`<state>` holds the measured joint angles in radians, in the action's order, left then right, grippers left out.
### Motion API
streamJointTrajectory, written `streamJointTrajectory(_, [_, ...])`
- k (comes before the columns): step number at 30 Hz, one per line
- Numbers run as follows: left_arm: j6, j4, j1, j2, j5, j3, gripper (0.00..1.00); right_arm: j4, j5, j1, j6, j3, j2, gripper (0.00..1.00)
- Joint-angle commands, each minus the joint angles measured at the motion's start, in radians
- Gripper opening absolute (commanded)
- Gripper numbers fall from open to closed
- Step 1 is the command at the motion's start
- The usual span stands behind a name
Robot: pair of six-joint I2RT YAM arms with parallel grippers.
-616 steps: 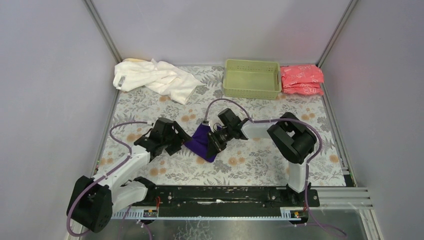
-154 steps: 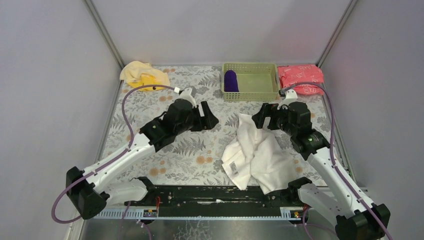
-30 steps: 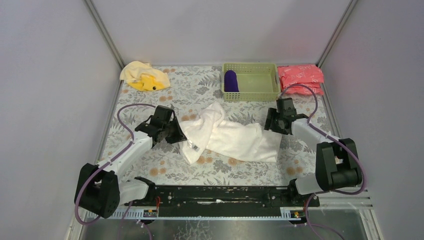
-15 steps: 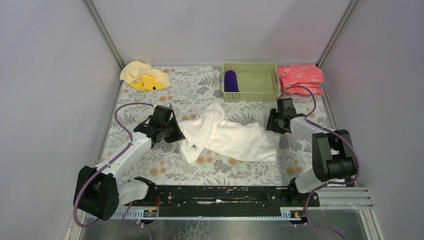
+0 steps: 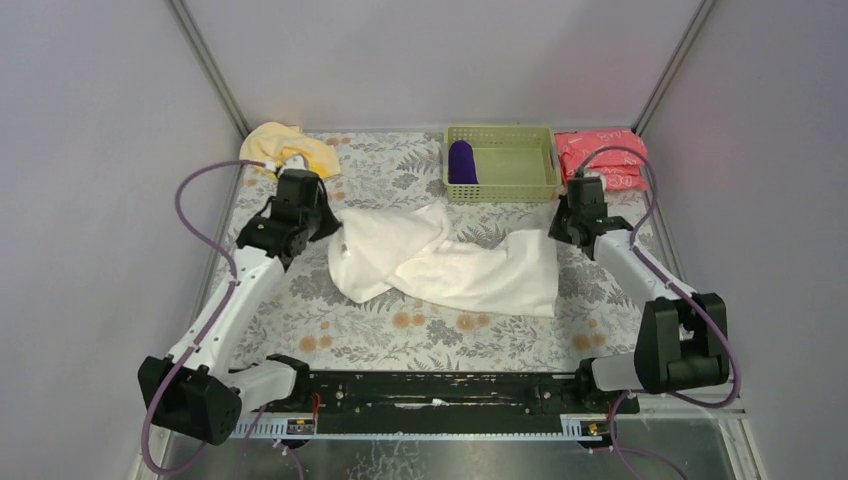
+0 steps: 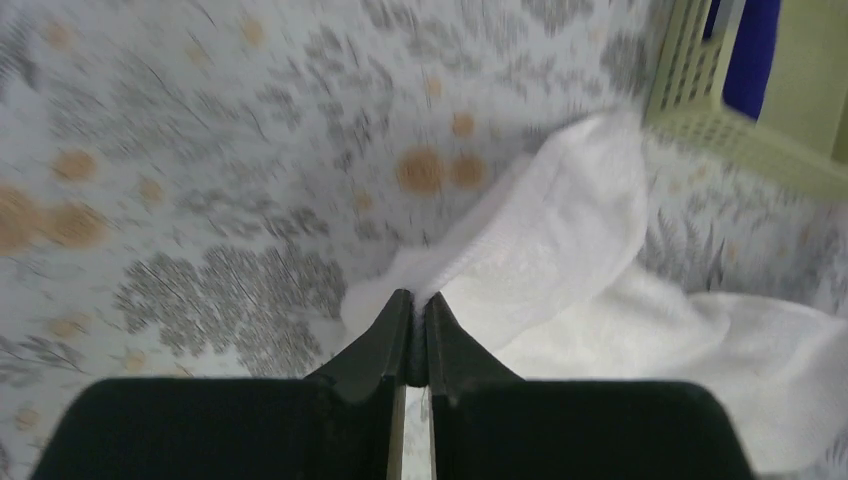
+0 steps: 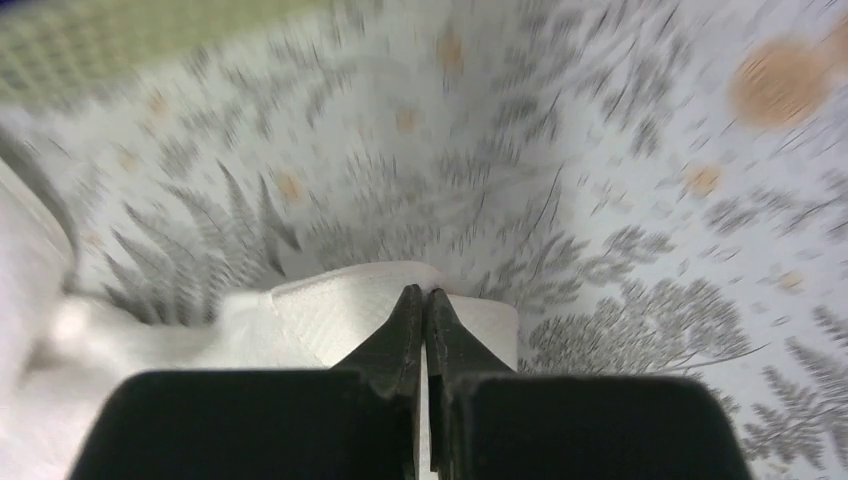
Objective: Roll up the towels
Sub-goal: Flatten out the towel at the center of the board.
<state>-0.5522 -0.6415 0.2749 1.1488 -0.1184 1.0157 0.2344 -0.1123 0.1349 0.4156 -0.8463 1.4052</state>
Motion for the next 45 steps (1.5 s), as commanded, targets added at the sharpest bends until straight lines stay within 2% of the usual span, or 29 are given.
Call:
streamJointTrajectory(1, [0.082, -0.032, -0.055, -0.019, -0.221, 0.154, 0.00, -0.024, -0.144, -0.034, -0.004, -0.125, -0.111, 0.00])
streamJointTrajectory(8, [0.141, -0.021, -0.137, -0.044, -0.393, 0.330, 0.00, -0.066, -0.269, -0.091, -0.002, -0.199, -0.266, 0.00])
streamJointTrajectory(14, [0.180, -0.009, -0.170, -0.131, -0.533, 0.422, 0.00, -0.107, -0.400, -0.104, -0.106, -0.242, -0.428, 0.00])
streamJointTrajectory(18, [0.186, -0.036, -0.170, -0.203, -0.551, 0.447, 0.00, -0.046, -0.385, -0.104, -0.163, -0.301, -0.478, 0.00])
streamJointTrajectory(24, [0.185, -0.035, -0.170, -0.300, -0.485, 0.356, 0.00, 0.107, -0.250, -0.104, -0.176, -0.394, -0.398, 0.00])
streamJointTrajectory(30, [0.186, -0.034, -0.171, -0.265, -0.428, 0.209, 0.00, 0.151, -0.194, -0.104, -0.194, -0.479, -0.118, 0.01])
streamJointTrajectory(32, [0.184, -0.024, -0.171, -0.240, -0.353, 0.163, 0.00, 0.157, -0.179, -0.105, -0.185, -0.506, -0.012, 0.10])
streamJointTrajectory(34, [0.193, -0.007, -0.171, -0.214, -0.303, 0.119, 0.00, 0.237, -0.139, -0.104, -0.172, -0.563, 0.080, 0.35])
streamJointTrajectory(36, [0.195, -0.003, -0.171, -0.190, -0.283, 0.090, 0.00, 0.299, -0.101, -0.104, -0.151, -0.599, 0.130, 0.47])
streamJointTrajectory(40, [0.214, 0.043, -0.170, -0.182, -0.249, 0.030, 0.00, 0.292, -0.012, -0.104, -0.095, -0.502, 0.055, 0.55])
streamJointTrajectory(43, [0.222, 0.056, -0.171, -0.198, -0.236, 0.004, 0.00, 0.301, 0.056, -0.104, -0.035, -0.335, -0.027, 0.59])
streamJointTrajectory(45, [0.221, 0.061, -0.171, -0.214, -0.230, -0.014, 0.00, 0.334, 0.039, -0.104, 0.011, -0.228, -0.080, 0.61])
